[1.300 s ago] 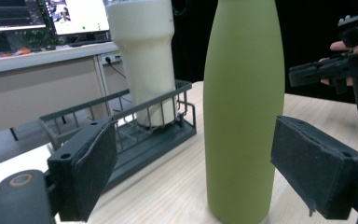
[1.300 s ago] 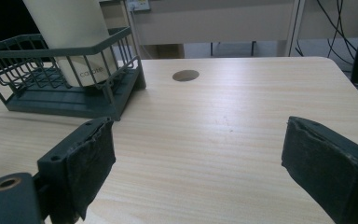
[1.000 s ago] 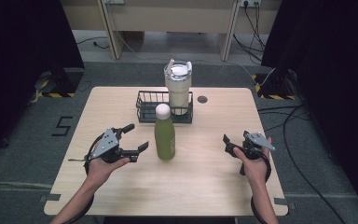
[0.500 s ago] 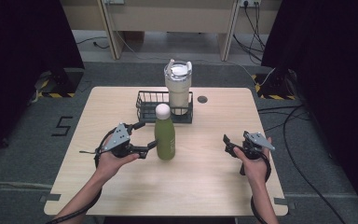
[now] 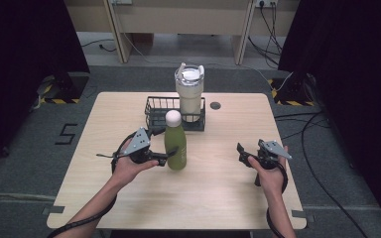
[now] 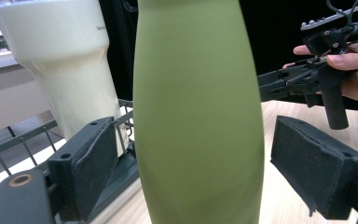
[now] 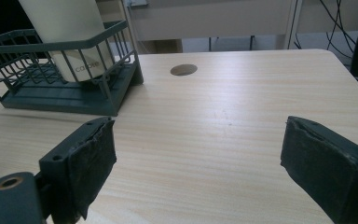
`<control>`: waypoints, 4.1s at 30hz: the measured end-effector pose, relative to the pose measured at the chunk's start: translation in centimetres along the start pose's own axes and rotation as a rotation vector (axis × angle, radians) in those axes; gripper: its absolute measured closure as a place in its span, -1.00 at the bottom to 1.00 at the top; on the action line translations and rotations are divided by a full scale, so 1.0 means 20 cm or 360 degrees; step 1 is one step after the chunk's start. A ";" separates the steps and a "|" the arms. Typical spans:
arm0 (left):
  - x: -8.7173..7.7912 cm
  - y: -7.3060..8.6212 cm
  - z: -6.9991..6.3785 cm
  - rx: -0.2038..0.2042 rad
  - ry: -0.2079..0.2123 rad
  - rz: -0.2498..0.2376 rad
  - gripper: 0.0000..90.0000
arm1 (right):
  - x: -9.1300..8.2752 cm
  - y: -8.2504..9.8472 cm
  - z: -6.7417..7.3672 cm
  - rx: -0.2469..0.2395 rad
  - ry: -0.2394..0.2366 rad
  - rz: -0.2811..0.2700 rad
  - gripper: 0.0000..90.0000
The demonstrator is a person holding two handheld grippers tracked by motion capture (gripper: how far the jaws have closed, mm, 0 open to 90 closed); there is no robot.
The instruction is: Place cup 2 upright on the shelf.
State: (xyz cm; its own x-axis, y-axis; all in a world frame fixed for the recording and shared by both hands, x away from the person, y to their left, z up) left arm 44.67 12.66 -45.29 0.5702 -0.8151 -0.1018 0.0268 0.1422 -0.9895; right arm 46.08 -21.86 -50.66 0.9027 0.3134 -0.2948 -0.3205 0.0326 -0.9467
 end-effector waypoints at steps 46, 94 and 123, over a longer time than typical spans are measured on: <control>0.06 0.01 0.00 0.0012 0.0009 0.0000 -0.52 | 0.01 0.02 -0.02 0.0006 0.0017 0.0029 -0.74; -0.05 -0.18 0.18 0.0048 -0.0219 -0.0084 -0.51 | 0.01 0.03 -0.01 0.0007 0.0011 0.0034 -0.72; -0.07 -0.31 0.32 0.0089 -0.0363 -0.0131 -0.51 | 0.02 0.04 -0.01 0.0018 0.0022 0.0030 -0.71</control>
State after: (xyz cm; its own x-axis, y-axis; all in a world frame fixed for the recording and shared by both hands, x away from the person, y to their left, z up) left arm 48.95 16.53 -38.30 0.7347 -0.6782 0.0111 0.1227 0.1167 -0.9856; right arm 46.19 -21.85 -51.46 0.9005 0.3007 -0.3142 -0.3404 0.0376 -0.9395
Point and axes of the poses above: each handheld gripper's, and its own axes: x roughly forward along the jaws, y roughly out of its underside, z roughly to its left, the point moved 5 cm from there along x, roughly forward along the jaws, and after that the axes turned 1 degree about -z, right-handed, at the moved point
